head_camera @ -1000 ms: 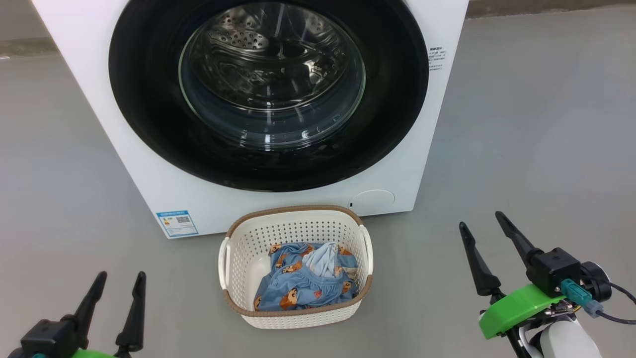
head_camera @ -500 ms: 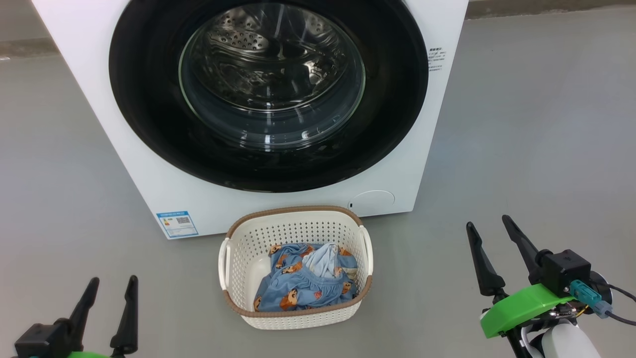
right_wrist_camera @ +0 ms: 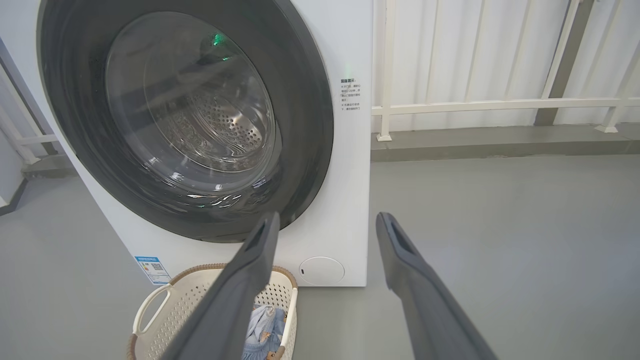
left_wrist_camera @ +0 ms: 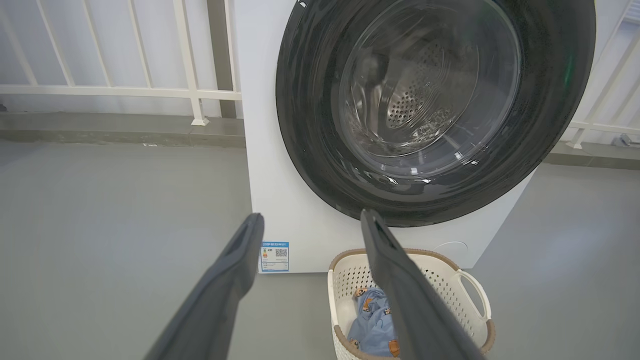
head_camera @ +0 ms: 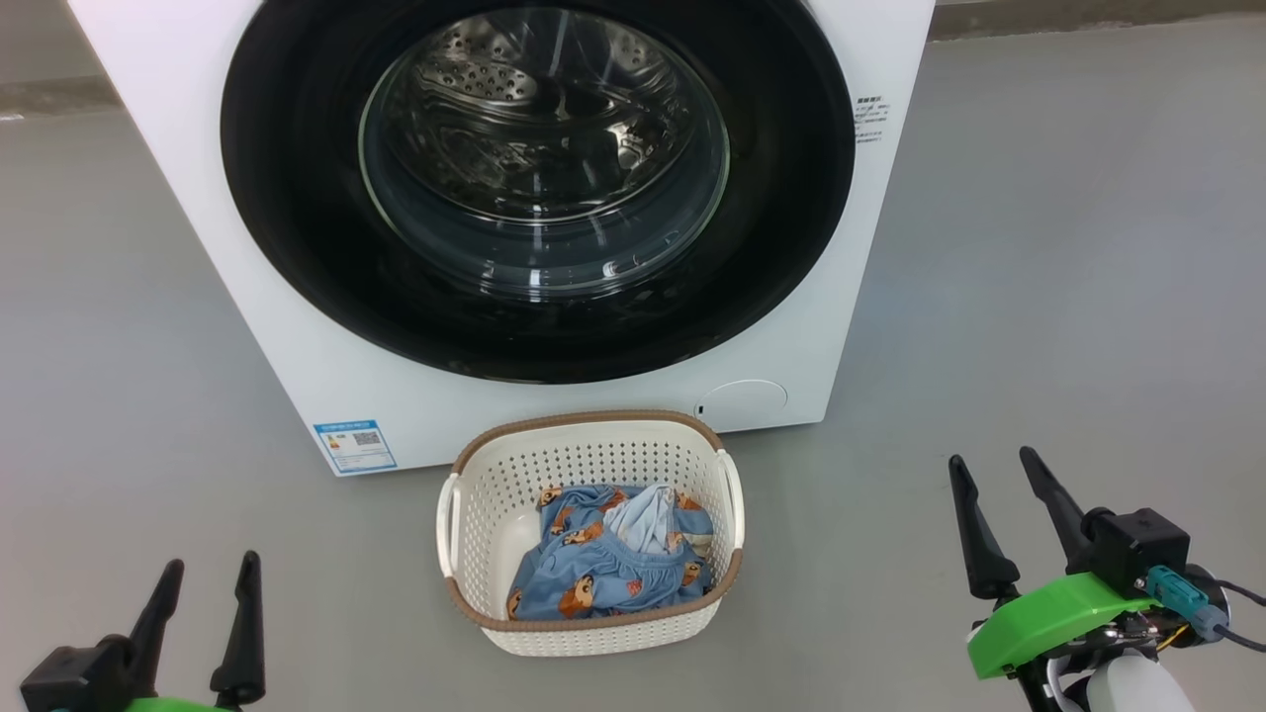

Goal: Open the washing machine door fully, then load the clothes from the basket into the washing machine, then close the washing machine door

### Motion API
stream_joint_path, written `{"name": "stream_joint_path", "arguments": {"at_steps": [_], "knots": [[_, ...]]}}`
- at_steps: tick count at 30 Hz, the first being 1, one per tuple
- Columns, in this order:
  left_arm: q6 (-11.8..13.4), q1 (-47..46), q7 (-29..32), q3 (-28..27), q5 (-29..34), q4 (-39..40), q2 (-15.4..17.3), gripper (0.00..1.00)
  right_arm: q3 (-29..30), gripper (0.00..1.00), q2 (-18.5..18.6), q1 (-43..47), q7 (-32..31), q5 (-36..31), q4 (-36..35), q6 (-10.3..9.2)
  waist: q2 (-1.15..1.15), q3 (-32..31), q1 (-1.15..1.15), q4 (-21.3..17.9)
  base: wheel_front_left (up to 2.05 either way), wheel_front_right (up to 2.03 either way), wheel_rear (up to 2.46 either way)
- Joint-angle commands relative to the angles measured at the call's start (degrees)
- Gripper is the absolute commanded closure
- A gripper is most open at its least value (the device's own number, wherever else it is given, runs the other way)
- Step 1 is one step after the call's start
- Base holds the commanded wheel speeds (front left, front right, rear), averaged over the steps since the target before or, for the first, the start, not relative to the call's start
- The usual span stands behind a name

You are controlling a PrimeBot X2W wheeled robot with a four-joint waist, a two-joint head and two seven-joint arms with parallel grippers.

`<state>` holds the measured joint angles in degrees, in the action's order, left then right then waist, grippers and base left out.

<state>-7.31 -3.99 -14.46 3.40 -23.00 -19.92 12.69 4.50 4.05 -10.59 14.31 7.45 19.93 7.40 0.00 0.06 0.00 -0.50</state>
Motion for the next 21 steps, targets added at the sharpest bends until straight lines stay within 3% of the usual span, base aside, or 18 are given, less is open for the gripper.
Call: {"name": "stream_joint_path", "arguments": {"at_steps": [1, 21], "knots": [[-0.18, -2.61, -0.54, -2.48, 0.79, 0.72, 1.47, 0.0, -1.06, 0.0, -0.04, -1.89, 0.69, -0.32, -0.85, 0.09, 0.0, -0.02, 0.0, 0.01, 0.0, 0.0, 0.0], [-0.18, -2.74, -0.54, -3.87, 1.5, 0.58, 0.29, 0.0, -0.67, 0.0, -0.54, -2.59, 0.69, -1.59, 0.82, 0.09, 0.0, -0.2, 0.0, 0.31, 0.0, 0.0, 0.0]]}}
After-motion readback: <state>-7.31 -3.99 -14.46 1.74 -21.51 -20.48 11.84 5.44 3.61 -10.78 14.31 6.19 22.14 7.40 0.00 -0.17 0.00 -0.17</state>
